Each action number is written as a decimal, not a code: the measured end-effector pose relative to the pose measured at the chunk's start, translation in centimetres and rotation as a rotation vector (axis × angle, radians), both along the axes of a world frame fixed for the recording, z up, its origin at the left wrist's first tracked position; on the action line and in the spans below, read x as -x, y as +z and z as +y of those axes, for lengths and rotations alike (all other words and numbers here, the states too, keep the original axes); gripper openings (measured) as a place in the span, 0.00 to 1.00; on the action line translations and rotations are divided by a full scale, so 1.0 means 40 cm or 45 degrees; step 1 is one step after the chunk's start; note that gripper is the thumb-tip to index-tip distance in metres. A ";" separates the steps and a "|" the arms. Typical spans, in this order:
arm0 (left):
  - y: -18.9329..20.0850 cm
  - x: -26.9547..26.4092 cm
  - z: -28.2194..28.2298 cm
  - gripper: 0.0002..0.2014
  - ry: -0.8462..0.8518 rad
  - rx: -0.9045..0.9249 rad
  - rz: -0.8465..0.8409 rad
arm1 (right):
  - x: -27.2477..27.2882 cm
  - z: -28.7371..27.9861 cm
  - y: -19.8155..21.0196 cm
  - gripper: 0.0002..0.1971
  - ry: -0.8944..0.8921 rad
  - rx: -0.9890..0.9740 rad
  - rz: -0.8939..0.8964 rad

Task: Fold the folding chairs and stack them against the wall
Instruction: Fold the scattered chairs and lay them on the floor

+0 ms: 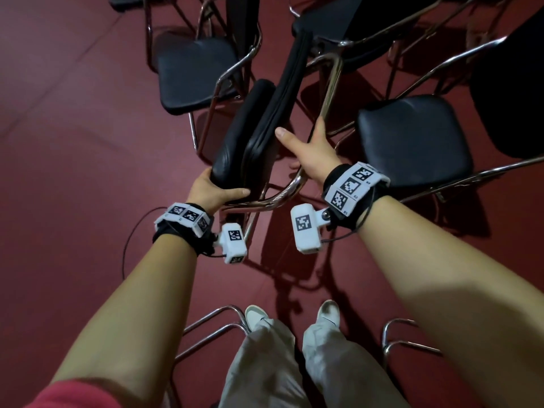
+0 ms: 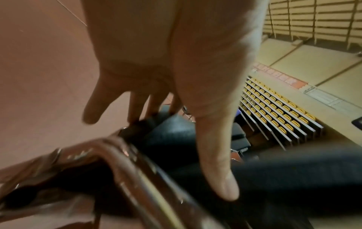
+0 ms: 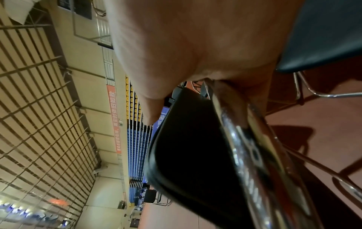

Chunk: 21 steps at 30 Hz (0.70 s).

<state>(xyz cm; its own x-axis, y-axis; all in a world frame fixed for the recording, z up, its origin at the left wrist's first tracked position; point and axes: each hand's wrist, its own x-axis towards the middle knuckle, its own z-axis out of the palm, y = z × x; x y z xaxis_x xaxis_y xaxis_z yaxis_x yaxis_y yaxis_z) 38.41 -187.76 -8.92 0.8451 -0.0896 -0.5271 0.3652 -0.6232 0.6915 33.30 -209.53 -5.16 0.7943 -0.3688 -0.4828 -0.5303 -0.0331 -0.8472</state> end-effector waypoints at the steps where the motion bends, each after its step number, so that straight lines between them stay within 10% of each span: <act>1: 0.012 -0.006 0.009 0.33 -0.009 0.047 0.050 | -0.007 0.007 0.004 0.66 -0.016 0.008 -0.017; 16: 0.076 0.083 0.057 0.13 0.317 0.092 0.543 | -0.038 0.097 0.018 0.49 -0.139 0.279 0.108; 21: 0.088 0.118 0.062 0.27 0.365 0.646 1.004 | -0.048 0.148 0.040 0.53 -0.224 0.210 0.191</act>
